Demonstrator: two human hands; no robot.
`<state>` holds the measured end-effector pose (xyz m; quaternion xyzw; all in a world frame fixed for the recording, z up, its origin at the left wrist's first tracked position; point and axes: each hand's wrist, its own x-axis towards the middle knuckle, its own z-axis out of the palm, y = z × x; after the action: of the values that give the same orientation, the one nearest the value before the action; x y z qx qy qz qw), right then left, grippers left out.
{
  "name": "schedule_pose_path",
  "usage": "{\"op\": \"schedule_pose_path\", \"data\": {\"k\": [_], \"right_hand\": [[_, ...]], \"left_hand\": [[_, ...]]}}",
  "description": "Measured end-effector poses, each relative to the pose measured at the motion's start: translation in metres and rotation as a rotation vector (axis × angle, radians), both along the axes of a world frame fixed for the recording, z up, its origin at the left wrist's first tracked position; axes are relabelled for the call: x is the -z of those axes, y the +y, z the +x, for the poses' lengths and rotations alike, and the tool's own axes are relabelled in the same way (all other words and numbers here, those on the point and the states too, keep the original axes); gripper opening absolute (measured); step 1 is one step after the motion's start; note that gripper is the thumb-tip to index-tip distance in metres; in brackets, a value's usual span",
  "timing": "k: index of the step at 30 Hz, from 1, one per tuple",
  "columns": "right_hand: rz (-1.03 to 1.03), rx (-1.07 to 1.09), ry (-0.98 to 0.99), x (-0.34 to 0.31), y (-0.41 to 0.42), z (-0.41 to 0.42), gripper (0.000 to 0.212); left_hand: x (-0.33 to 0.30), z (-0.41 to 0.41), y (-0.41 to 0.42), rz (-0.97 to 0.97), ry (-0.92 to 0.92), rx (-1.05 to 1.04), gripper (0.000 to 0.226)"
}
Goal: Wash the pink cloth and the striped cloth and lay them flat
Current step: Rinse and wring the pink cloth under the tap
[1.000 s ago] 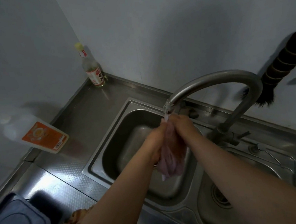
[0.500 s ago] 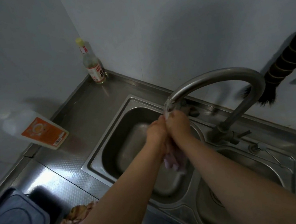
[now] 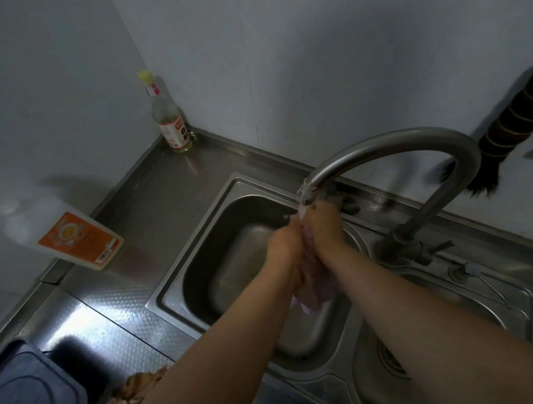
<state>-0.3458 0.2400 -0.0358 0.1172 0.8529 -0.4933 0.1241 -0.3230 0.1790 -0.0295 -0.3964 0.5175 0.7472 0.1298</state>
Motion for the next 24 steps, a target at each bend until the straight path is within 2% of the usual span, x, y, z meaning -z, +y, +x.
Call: {"op": "schedule_pose_path", "data": {"k": [2,4,6,8,10,12,14,16,17,18,20,22,24], "right_hand": [[0.017,-0.043,0.05,-0.007,-0.008,0.01,0.033],[0.017,-0.073,0.047,-0.008,-0.017,0.024,0.037],[0.083,-0.086,0.09,-0.003,-0.01,0.019,0.037],[0.123,-0.073,0.087,-0.004,0.007,-0.001,0.023],[-0.022,-0.091,0.024,-0.014,0.021,-0.011,0.007],[-0.114,-0.278,-0.087,-0.02,0.032,-0.008,0.016],[-0.08,-0.537,-0.212,-0.017,0.043,-0.002,0.016],[-0.101,-0.575,-0.227,-0.013,0.05,0.002,0.014],[-0.146,-0.499,-0.189,-0.014,0.052,0.002,0.014],[-0.192,-0.386,-0.125,-0.016,0.052,0.002,0.015],[-0.251,-0.251,-0.022,-0.023,0.042,0.006,0.016],[-0.139,-0.306,0.012,-0.025,0.019,0.018,0.025],[-0.006,-0.308,0.008,-0.02,-0.001,0.028,0.031]], "left_hand": [[-0.007,-0.004,-0.008,0.018,-0.067,-0.047,0.03],[-0.006,-0.006,-0.013,-0.252,-0.057,0.116,0.034],[-0.006,-0.002,-0.013,0.103,-0.021,0.083,0.024],[-0.002,0.009,-0.015,0.277,0.002,0.117,0.034],[0.002,0.016,-0.03,0.282,0.001,0.159,0.041],[-0.004,0.014,-0.057,0.332,0.039,0.209,0.043],[0.0,0.01,-0.083,0.413,0.112,0.238,0.04],[0.003,0.012,-0.096,0.33,0.147,0.209,0.036],[0.005,0.011,-0.093,0.21,0.141,0.203,0.03],[0.005,0.01,-0.084,0.009,0.105,0.22,0.023],[0.006,0.006,-0.068,-0.294,0.035,0.21,0.025],[0.003,0.0,-0.049,-0.257,0.05,0.138,0.029],[-0.012,-0.004,-0.028,-0.062,0.002,0.039,0.029]]}}
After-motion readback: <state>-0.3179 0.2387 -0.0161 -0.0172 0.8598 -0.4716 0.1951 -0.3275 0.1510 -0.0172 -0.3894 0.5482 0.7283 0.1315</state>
